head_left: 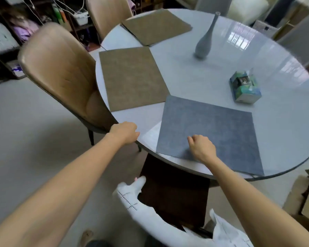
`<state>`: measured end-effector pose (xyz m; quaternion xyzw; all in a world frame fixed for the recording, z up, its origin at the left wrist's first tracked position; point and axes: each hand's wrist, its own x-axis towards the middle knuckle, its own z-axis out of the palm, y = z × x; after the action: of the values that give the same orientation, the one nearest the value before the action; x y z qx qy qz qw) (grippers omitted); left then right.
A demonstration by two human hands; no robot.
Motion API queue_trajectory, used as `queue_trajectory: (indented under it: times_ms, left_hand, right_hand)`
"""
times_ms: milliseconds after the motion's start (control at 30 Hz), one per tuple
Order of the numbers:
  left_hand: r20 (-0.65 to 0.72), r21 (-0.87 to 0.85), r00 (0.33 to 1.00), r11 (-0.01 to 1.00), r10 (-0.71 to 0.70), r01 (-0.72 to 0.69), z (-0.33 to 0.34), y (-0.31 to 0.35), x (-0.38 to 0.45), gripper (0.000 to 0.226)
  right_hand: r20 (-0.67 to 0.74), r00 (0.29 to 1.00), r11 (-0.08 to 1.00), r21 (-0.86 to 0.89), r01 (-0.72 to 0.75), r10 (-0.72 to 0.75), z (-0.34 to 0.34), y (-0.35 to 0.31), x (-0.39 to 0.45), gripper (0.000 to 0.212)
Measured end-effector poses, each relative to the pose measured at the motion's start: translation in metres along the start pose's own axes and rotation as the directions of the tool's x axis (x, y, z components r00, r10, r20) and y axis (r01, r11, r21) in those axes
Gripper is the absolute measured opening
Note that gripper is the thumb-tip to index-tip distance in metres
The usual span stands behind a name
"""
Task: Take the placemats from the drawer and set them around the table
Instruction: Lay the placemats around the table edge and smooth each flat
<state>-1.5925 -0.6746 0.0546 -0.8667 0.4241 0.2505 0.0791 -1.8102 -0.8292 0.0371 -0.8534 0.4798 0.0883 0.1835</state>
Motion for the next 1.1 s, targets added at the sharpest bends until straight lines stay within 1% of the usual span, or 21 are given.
queue_trajectory:
  times_ms: [133, 333, 400, 467, 567, 700, 800, 900, 1000, 1100]
  left_hand:
    - [-0.111, -0.039, 0.993, 0.999, 0.033, -0.037, -0.045, -0.078, -0.030, 0.038]
    - [-0.231, -0.078, 0.971, 0.993, 0.067, -0.087, -0.116, -0.241, -0.080, 0.042]
    - [-0.282, -0.085, 0.959, 0.994, 0.038, -0.065, -0.138, -0.293, -0.089, 0.037]
    - [-0.299, -0.076, 0.954, 0.996, 0.016, -0.040, -0.157, -0.335, -0.092, 0.034]
    - [-0.300, -0.036, 0.954, 0.999, 0.006, -0.017, -0.184, -0.385, -0.078, 0.029]
    - [-0.310, -0.036, 0.950, 0.999, 0.028, -0.041, -0.218, -0.428, -0.035, 0.035]
    - [-0.299, -0.010, 0.953, 0.998, 0.052, -0.057, -0.240, -0.455, 0.010, 0.034]
    - [-0.333, -0.006, 0.941, 0.998, 0.063, -0.069, -0.264, -0.482, 0.059, 0.034]
    - [-0.313, 0.003, 0.948, 0.998, 0.060, -0.062, -0.295, -0.507, 0.102, 0.038]
    - [-0.316, 0.021, 0.946, 0.997, 0.075, -0.072, -0.328, -0.531, 0.149, 0.043]
  right_hand:
    - [-0.003, 0.993, 0.993, -0.033, 0.115, -0.115, -0.020, -0.112, 0.005, 0.033]
    - [-0.119, 0.970, 0.975, 0.040, 0.220, -0.214, -0.035, -0.305, 0.001, 0.033]
    - [-0.115, 0.961, 0.966, 0.043, 0.256, -0.250, -0.043, -0.359, -0.001, 0.032]
    - [-0.081, 0.955, 0.957, 0.043, 0.288, -0.284, -0.050, -0.400, 0.000, 0.030]
    - [-0.046, 0.962, 0.961, 0.055, 0.271, -0.269, -0.056, -0.441, 0.012, 0.029]
    - [-0.066, 0.969, 0.969, 0.051, 0.242, -0.238, -0.061, -0.478, 0.051, 0.031]
    - [-0.088, 0.971, 0.969, 0.086, 0.231, -0.224, -0.061, -0.506, 0.094, 0.031]
    - [-0.106, 0.969, 0.966, 0.108, 0.236, -0.225, -0.061, -0.541, 0.145, 0.031]
    - [-0.041, 0.977, 0.970, 0.117, 0.214, -0.211, -0.067, -0.578, 0.194, 0.030]
    - [-0.038, 0.987, 0.979, 0.124, 0.161, -0.157, -0.078, -0.611, 0.245, 0.024]
